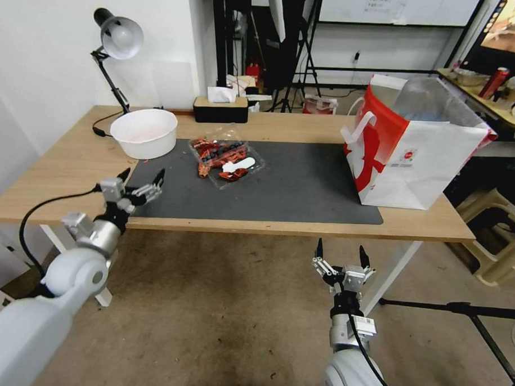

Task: Pick up the trash from the table and place it into the takeout bag.

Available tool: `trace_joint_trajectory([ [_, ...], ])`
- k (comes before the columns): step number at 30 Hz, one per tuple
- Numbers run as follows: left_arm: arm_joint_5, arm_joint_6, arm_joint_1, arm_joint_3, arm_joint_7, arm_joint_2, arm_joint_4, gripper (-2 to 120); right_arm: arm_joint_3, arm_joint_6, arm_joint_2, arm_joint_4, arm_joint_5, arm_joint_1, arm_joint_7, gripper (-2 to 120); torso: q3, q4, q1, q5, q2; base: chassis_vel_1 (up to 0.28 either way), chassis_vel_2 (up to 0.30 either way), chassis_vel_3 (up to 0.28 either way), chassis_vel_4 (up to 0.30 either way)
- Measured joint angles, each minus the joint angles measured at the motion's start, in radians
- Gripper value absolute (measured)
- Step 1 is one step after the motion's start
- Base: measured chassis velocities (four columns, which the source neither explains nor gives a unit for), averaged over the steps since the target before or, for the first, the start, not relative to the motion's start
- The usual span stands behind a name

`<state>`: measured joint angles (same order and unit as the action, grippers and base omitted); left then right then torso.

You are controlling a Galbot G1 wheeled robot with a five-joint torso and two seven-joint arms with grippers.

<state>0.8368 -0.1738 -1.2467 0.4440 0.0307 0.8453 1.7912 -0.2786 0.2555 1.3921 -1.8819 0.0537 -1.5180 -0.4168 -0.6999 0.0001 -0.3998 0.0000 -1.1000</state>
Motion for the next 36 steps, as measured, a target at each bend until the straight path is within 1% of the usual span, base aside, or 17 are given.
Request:
trace_joint_trajectory([
  [7, -0.053, -0.037, -0.097, 0.067, -0.015, 0.052, 0.016, 100, -0.003, 0.004, -0.001, 0.001, -0.001, -0.002, 0.0, 100, 0.0, -0.0001, 0.0, 0.0, 0.0, 0.0, 0.0, 0.0, 0.0],
  [12, -0.081, -0.061, -0.147, 0.1, -0.025, 0.072, 0.03, 100, -0.004, 0.005, -0.001, 0.001, 0.001, -0.002, 0.001, 100, 0.0, -0.0003, 0.0, 0.0, 0.0, 0.0, 0.0, 0.0, 0.0],
  [14, -0.103, -0.081, -0.184, 0.123, -0.036, 0.086, 0.043, 100, -0.004, 0.005, 0.0, 0.001, 0.003, 0.0, 0.002, 100, 0.0, 0.0, 0.0, 0.0002, 0.0, 0.0, 0.0, 0.0, 0.0],
  [18, -0.122, -0.097, -0.216, 0.142, -0.046, 0.1, 0.047, 100, -0.003, 0.005, 0.0, 0.001, 0.003, 0.002, 0.003, 100, 0.0, 0.0, 0.0, 0.0, 0.0, 0.0, 0.0, 0.0, 0.0],
  [19, -0.131, -0.109, -0.236, 0.151, -0.054, 0.106, 0.047, 100, -0.001, 0.004, 0.001, 0.001, 0.003, 0.003, 0.003, 100, 0.0, -0.0003, 0.0, 0.0002, 0.0, 0.0, 0.0, 0.0, 0.0],
  [20, -0.141, -0.123, -0.256, 0.159, -0.063, 0.114, 0.047, 100, 0.002, 0.003, 0.002, 0.0, 0.003, 0.003, 0.004, 100, 0.0, 0.0, 0.0, 0.0, 0.0, 0.0, 0.0, 0.0, 0.0],
  [28, -0.174, -0.178, -0.333, 0.187, -0.093, 0.152, 0.038, 100, 0.009, -0.001, 0.001, -0.007, 0.002, 0.005, 0.005, 100, 0.0, 0.0, 0.0, 0.0, 0.0, 0.0, 0.0, 0.0, 0.0],
  [36, -0.19, -0.188, -0.348, 0.188, -0.101, 0.167, 0.024, 100, 0.018, -0.006, 0.0, -0.01, 0.002, 0.007, 0.007, 100, 0.0, -0.0001, 0.0, 0.0, 0.0, 0.0, 0.0, 0.0, 0.0],
])
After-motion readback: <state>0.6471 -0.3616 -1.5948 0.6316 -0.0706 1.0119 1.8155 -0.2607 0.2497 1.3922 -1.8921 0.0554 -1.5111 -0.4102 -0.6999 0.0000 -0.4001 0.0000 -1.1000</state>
